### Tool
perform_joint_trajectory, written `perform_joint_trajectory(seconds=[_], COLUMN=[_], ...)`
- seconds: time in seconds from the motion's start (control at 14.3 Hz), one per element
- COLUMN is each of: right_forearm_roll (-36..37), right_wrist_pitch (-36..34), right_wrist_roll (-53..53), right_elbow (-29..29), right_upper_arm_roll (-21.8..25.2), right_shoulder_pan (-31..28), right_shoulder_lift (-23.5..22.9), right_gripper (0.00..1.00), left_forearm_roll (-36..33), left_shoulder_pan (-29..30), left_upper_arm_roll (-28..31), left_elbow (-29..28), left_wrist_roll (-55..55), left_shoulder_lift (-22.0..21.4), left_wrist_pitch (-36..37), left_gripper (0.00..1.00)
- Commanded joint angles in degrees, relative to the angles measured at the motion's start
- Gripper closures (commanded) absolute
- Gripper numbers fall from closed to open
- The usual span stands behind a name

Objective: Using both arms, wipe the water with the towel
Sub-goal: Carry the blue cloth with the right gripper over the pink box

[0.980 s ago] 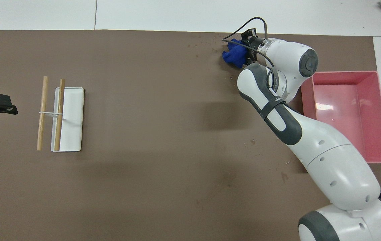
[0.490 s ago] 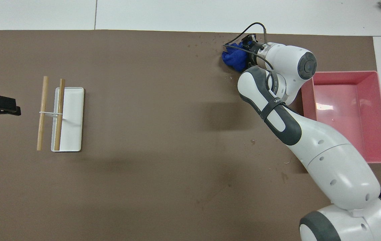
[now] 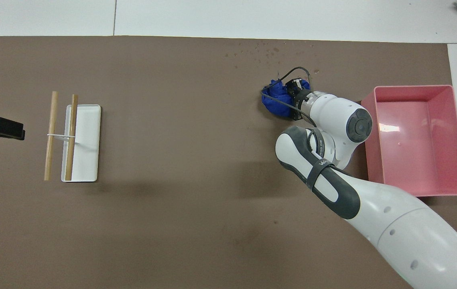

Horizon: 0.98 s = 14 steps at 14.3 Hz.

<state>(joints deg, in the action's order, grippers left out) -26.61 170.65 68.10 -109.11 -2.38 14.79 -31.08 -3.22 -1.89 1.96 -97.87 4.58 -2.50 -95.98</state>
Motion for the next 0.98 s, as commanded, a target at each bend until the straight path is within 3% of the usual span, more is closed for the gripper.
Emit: perform_joint_trajectory(seconds=[0.0, 0.14, 0.35, 0.49, 0.7, 0.91], right_forearm_roll=[-0.7, -0.6, -0.4, -0.4, 3.7, 12.5], right_wrist_pitch=[-1.4, -3.8, -14.9, -16.7, -19.1, -33.8], right_wrist_roll=[-0.5, -0.6, -0.7, -2.2, -3.4, -4.1], right_elbow=[-13.6, -17.2, -17.3, -16.9, -13.2, -6.5], right_upper_arm_roll=[0.0, 0.1, 0.5, 0.8, 0.9, 0.8], right_shoulder_pan=[2.2, 2.2, 1.3, -0.3, -4.3, -10.1], right_shoulder_lift=[8.3, 12.9, 18.4, 20.8, 22.8, 27.0], right_gripper=[1.0, 1.0, 1.0, 1.0, 1.0, 1.0], left_forearm_roll=[-1.0, -1.0, -1.0, -0.9, -0.8, 3.0], left_shoulder_pan=[-0.9, -1.1, -1.1, -1.0, -1.1, -1.0], left_upper_arm_roll=[0.4, 0.5, 0.6, 0.4, 0.3, 0.2], left_elbow=[-1.3, -1.4, -1.4, -1.3, -1.4, -1.4], left_wrist_roll=[0.8, 0.7, 1.3, 4.5, 4.8, 5.1], left_shoulder_lift=[-1.3, -1.3, -1.5, -1.6, -2.3, -2.6], left_wrist_pitch=[0.6, 0.3, 0.7, 0.4, 0.6, 0.3], left_gripper=[0.0, 0.0, 0.0, 0.0, 0.0, 0.0])
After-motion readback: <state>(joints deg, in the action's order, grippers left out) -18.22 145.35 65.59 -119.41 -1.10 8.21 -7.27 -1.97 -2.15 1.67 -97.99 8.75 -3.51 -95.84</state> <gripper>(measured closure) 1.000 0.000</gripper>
